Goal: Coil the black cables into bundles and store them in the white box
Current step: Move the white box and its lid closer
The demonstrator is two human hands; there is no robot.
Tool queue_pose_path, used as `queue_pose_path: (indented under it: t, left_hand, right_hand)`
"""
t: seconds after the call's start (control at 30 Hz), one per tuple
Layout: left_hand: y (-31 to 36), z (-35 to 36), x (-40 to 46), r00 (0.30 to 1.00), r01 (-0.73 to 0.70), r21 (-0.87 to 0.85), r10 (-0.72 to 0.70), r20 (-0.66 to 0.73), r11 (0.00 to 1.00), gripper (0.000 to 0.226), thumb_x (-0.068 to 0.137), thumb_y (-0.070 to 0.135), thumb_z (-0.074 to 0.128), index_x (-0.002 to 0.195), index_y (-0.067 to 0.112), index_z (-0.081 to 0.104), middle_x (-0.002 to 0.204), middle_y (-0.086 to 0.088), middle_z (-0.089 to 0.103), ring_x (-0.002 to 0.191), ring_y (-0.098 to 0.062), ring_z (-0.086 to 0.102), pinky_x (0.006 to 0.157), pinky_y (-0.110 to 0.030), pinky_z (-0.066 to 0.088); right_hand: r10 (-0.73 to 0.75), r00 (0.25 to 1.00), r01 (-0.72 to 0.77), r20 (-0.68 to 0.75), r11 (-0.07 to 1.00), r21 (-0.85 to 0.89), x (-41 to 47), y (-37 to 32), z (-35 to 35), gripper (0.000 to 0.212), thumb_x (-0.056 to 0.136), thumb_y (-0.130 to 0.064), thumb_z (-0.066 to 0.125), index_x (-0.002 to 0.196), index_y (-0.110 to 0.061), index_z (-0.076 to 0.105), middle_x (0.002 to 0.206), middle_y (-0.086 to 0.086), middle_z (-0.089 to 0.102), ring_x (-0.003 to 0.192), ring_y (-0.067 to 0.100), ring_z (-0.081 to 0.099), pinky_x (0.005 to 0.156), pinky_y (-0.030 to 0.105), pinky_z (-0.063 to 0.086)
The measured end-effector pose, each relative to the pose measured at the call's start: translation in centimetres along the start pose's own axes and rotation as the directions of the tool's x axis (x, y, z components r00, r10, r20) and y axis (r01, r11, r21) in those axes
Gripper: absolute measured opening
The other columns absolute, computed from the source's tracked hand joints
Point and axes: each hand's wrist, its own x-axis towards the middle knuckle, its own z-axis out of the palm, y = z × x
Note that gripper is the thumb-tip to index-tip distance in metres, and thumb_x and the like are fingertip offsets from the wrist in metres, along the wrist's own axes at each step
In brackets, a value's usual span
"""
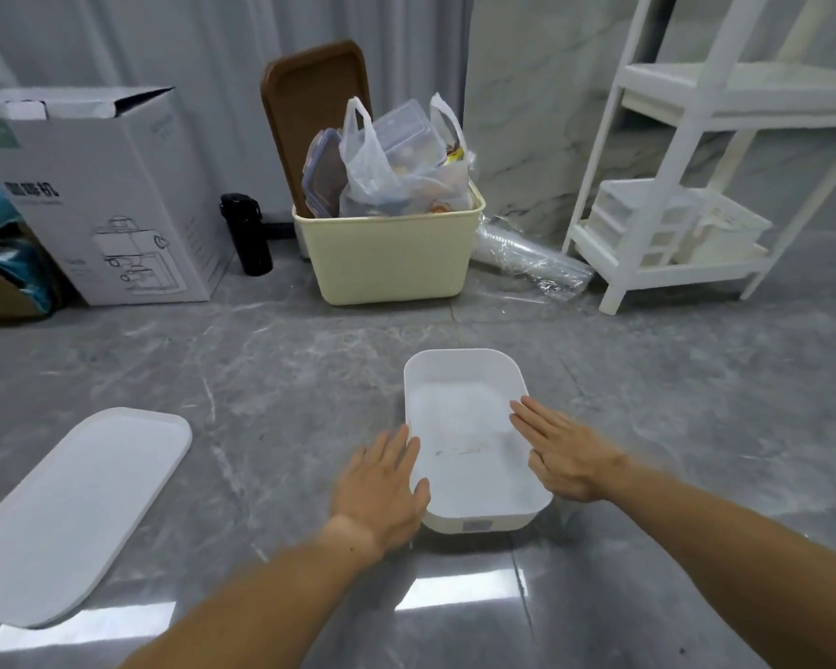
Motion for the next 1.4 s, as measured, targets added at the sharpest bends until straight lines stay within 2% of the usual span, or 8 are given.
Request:
queue_pose_path:
  t: [0.17,0.23,0.33,0.5,0.7,0.97,1.17,1.4]
  left_hand:
    - [-0.6,-0.1,-0.4,1.000,0.003,-0.167,-0.008,-0.026,0.986,0.061,0.105,0.049,0.018,0.159,0.027,0.000,0.167,0.006,-0.004,0.154,-0.018,-0.003,0.124,-0.039,0.001]
    - [-1.7,-0.1,-1.2,0.997,0.040,-0.244,-0.054,-0.050,0.969,0.061,0.105,0.050,0.018,0.159,0.028,0.000,0.167,0.008,-0.002,0.153,-0.015,-0.001,0.124,-0.038,0.002]
    - [-4.9,0.1,-2.9,0.986,0.136,-0.270,-0.157,-0.057,0.953,0.061,0.105,0.048,0.021,0.159,0.026,0.000,0.167,0.008,0.001,0.153,-0.014,0.003,0.124,-0.037,0.003]
    - [-11.2,0.1,-5.9,0.924,0.330,-0.282,-0.370,-0.098,0.901,0.060,0.105,0.045,0.028,0.159,0.022,0.013,0.166,0.005,0.012,0.152,-0.016,0.012,0.122,-0.036,0.013]
    - [-17.8,-0.7,-9.9,0.868,0.463,-0.266,-0.494,-0.060,0.846,0.069,0.102,0.049,0.033,0.159,0.020,0.007,0.167,0.004,0.005,0.153,-0.018,0.006,0.121,-0.038,0.012]
    - [-23.8,0.8,-13.6,0.795,0.595,-0.207,-0.606,0.011,0.777,0.067,0.104,0.040,0.036,0.158,0.017,0.006,0.167,-0.002,0.000,0.153,-0.023,0.006,0.121,-0.040,0.017]
    - [-26.9,3.5,-15.6,0.759,0.648,-0.200,-0.642,0.103,0.735,0.064,0.104,0.041,0.036,0.158,0.018,0.011,0.167,-0.001,0.005,0.152,-0.023,0.010,0.120,-0.040,0.022]
    - [-27.0,4.9,-15.0,0.792,0.610,-0.231,-0.592,0.151,0.758,0.058,0.105,0.042,0.029,0.158,0.026,0.013,0.167,0.000,0.003,0.153,-0.022,0.004,0.122,-0.041,0.018]
  right_hand:
    - [-0.013,1.000,0.013,-0.003,1.000,0.025,0.6,0.2,-1.0,0.060,0.108,-0.040,0.014,0.159,-0.014,-0.005,0.167,0.000,-0.012,0.152,0.012,-0.017,0.121,0.027,-0.012]
    - [-0.012,0.992,0.018,-0.126,0.999,0.050,1.0,-0.7,-1.8,0.062,0.107,-0.048,0.013,0.160,-0.019,0.000,0.167,-0.004,-0.003,0.153,0.012,-0.011,0.120,0.026,-0.013]
    - [-0.043,0.958,0.065,-0.285,0.995,0.070,2.2,-3.6,-3.4,0.063,0.105,-0.051,0.015,0.160,-0.021,0.010,0.167,-0.006,0.008,0.154,0.012,-0.004,0.121,0.027,-0.011]
    - [-0.189,0.898,0.230,-0.397,0.972,0.057,6.0,-10.7,-6.7,0.061,0.106,-0.047,0.022,0.159,-0.018,0.020,0.166,-0.003,0.016,0.154,0.013,0.003,0.120,0.025,-0.011]
    - [-0.373,0.848,0.418,-0.377,0.908,0.040,9.6,-21.4,-8.4,0.062,0.106,-0.050,0.020,0.160,-0.018,0.014,0.167,-0.003,0.009,0.154,0.012,-0.002,0.121,0.027,-0.010]
    - [-0.469,0.843,0.502,-0.263,0.862,0.073,11.8,-33.0,-7.3,0.062,0.107,-0.048,0.019,0.160,-0.016,0.009,0.168,0.000,0.005,0.154,0.014,-0.002,0.122,0.033,-0.009]
    - [-0.497,0.853,0.513,-0.161,0.855,0.075,12.9,-36.6,-5.8,0.064,0.106,-0.049,0.015,0.160,-0.017,0.002,0.168,0.002,0.000,0.154,0.017,-0.005,0.120,0.034,-0.013]
    - [-0.487,0.862,0.500,-0.142,0.863,0.075,13.9,-36.7,-4.7,0.064,0.106,-0.049,0.015,0.160,-0.017,0.000,0.168,0.001,-0.001,0.154,0.016,-0.005,0.120,0.033,-0.012]
